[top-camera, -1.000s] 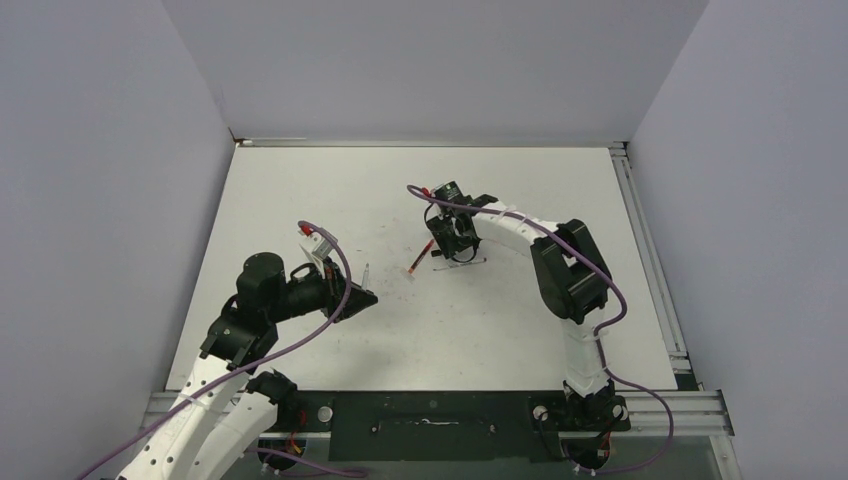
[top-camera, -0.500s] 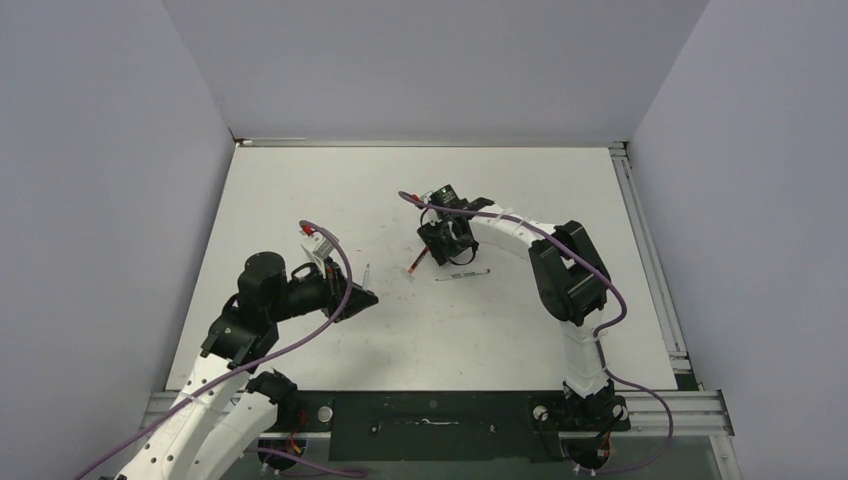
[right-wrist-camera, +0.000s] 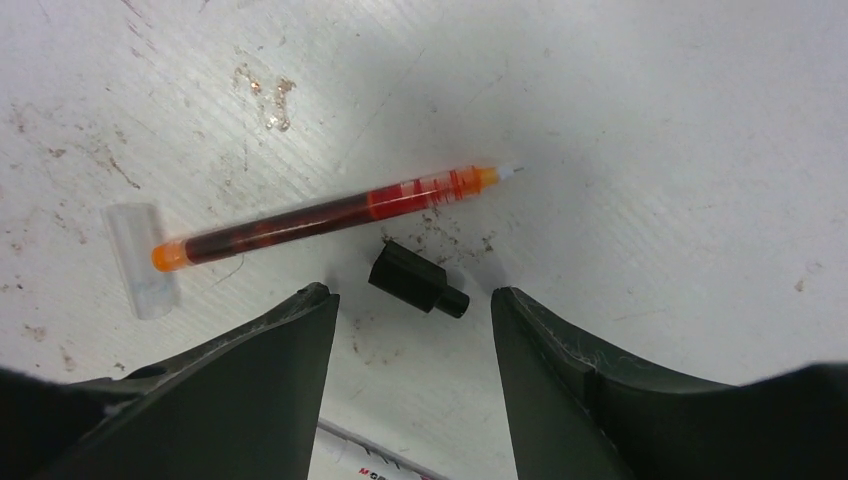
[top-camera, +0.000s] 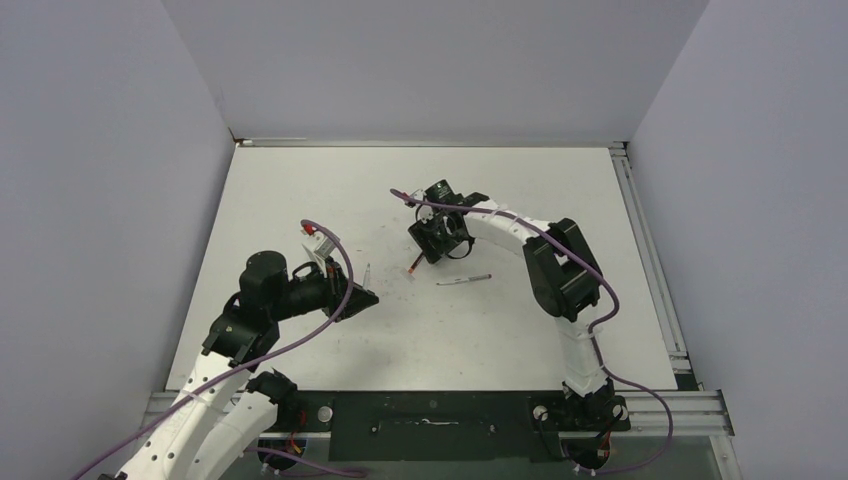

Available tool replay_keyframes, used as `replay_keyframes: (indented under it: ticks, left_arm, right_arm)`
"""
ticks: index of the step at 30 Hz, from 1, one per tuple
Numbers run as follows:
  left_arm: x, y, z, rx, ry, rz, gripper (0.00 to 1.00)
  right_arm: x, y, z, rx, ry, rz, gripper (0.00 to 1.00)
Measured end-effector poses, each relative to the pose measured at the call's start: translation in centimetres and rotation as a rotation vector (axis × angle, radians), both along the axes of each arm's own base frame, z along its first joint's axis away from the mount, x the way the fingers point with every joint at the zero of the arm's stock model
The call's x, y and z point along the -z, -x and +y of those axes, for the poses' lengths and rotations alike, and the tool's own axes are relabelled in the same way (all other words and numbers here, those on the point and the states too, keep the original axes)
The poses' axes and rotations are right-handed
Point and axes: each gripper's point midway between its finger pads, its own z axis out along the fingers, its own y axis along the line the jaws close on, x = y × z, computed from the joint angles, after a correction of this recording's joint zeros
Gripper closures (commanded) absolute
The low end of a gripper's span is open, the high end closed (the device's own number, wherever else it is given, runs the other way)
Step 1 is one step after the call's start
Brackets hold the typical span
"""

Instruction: Insert the pens into the pen caps

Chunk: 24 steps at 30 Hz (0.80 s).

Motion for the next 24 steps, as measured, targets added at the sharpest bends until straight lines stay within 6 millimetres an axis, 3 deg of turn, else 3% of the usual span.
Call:
replay_keyframes:
  ticks: [7, 24]
  left_arm:
    - [0.11, -0.04, -0.03, 0.0, -0.002, 0.004, 1.0]
    - [0.3, -0.14, -0.06, 0.0, -0.006, 0.013, 1.0]
  right_arm:
    - [0.68, -0.43, 0.51, -0.033, -0.005, 0.005, 0.43]
    - [0.88, -0.42, 0.41, -0.054, -0.015, -0.004, 0.73]
